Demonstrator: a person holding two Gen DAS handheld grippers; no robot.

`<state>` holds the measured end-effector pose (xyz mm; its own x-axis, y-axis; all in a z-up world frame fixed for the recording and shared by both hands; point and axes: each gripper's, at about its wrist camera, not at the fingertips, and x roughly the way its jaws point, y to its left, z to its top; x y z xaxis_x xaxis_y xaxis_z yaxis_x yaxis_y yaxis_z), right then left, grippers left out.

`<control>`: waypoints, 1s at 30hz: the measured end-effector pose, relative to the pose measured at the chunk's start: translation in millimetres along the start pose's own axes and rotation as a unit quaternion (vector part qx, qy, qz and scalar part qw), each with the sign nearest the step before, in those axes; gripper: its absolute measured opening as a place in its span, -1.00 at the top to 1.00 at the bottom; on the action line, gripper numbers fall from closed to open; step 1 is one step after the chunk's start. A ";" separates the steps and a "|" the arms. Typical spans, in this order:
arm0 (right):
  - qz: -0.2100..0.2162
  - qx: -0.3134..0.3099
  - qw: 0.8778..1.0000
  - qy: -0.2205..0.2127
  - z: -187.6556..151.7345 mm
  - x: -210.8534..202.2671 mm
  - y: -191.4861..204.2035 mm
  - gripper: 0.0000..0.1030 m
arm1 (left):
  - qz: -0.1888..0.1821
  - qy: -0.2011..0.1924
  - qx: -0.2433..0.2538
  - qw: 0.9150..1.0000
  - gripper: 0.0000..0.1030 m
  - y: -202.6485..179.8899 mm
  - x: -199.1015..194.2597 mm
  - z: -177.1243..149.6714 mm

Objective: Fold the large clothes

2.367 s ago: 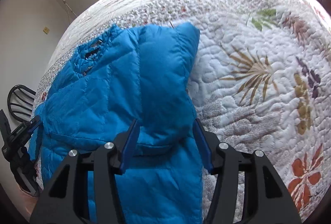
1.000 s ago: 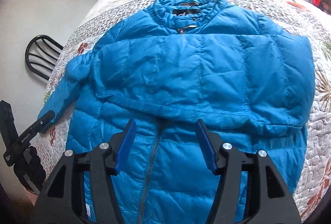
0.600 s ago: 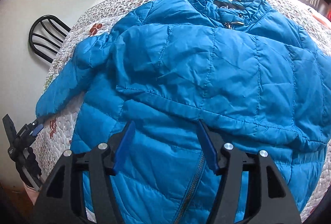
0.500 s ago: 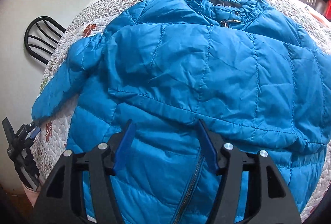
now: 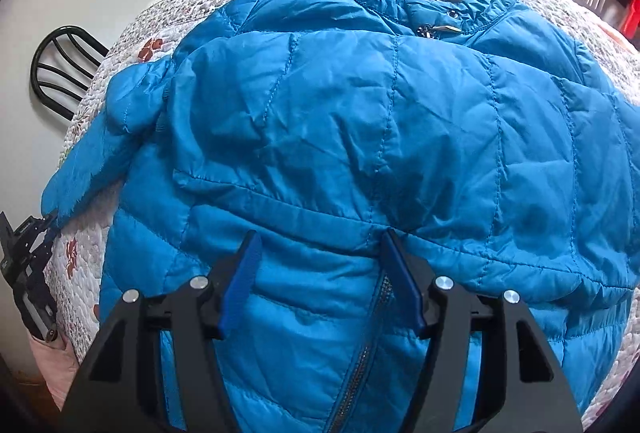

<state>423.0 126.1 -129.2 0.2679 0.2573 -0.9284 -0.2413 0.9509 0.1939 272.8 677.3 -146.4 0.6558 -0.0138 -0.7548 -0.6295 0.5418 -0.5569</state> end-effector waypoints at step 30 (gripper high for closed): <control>-0.015 0.046 0.998 -0.028 -13.7 -41.7 -63.7 -0.11 | -0.146 -0.037 0.315 0.937 0.95 -248.5 -27.1 -129.5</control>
<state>414.3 52.4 -107.2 0.3270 0.2346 -0.9154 -0.1466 0.9696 0.1961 357.6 434.3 -32.5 0.8041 -0.1926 -0.5625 -0.0631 0.9131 -0.4028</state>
